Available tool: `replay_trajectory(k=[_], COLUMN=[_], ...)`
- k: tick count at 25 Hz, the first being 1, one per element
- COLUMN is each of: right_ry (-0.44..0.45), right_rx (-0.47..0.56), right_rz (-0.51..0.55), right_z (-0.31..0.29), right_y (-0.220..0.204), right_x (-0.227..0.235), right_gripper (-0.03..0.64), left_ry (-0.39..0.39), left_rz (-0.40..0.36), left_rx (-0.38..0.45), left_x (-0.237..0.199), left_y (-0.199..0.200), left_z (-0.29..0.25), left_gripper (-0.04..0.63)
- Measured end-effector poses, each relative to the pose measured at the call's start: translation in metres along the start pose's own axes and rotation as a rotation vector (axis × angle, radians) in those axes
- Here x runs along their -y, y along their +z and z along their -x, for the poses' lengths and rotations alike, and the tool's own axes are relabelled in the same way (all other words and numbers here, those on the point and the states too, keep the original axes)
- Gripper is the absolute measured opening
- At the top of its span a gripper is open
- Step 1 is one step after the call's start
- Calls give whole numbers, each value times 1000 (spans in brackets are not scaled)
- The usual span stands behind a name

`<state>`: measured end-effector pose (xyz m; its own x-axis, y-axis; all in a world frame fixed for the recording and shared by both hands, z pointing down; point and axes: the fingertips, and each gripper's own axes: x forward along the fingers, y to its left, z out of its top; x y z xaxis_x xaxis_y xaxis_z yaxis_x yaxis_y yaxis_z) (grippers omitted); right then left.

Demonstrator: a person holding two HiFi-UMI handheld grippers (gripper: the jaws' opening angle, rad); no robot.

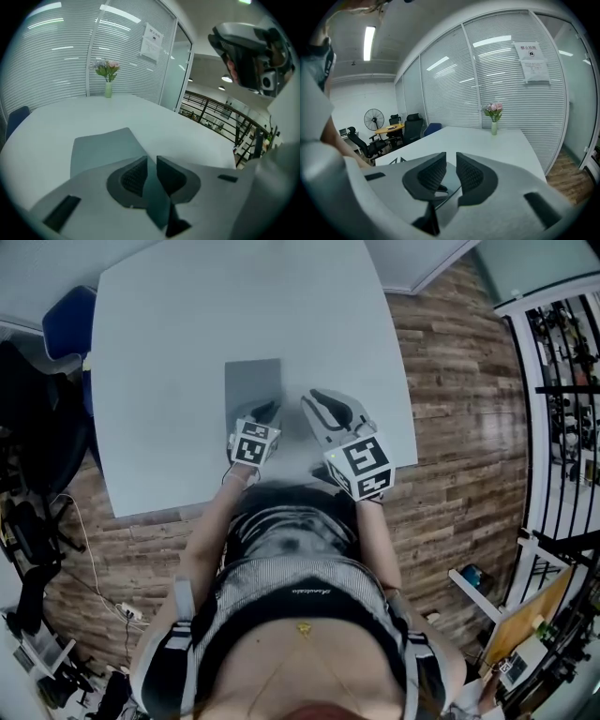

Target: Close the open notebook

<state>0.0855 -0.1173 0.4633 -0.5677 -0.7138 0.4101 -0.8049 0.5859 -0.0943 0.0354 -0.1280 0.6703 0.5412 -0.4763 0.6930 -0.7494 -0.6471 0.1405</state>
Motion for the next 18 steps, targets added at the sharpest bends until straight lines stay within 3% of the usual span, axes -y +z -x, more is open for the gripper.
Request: replay_trajectory(k=[7,18], right_ry=[32,93], right_rx=[-7,-37], right_rz=[21,41], right_z=[-9,-15], right_y=[1,-5], right_x=[-9,-29], right_gripper=[67,63], left_ry=[-8,-82], left_rz=[19,56], left_rx=[63,247], left_x=[4,23], left_y=[14,62], left_z=[31,84], left_gripper=[38,15])
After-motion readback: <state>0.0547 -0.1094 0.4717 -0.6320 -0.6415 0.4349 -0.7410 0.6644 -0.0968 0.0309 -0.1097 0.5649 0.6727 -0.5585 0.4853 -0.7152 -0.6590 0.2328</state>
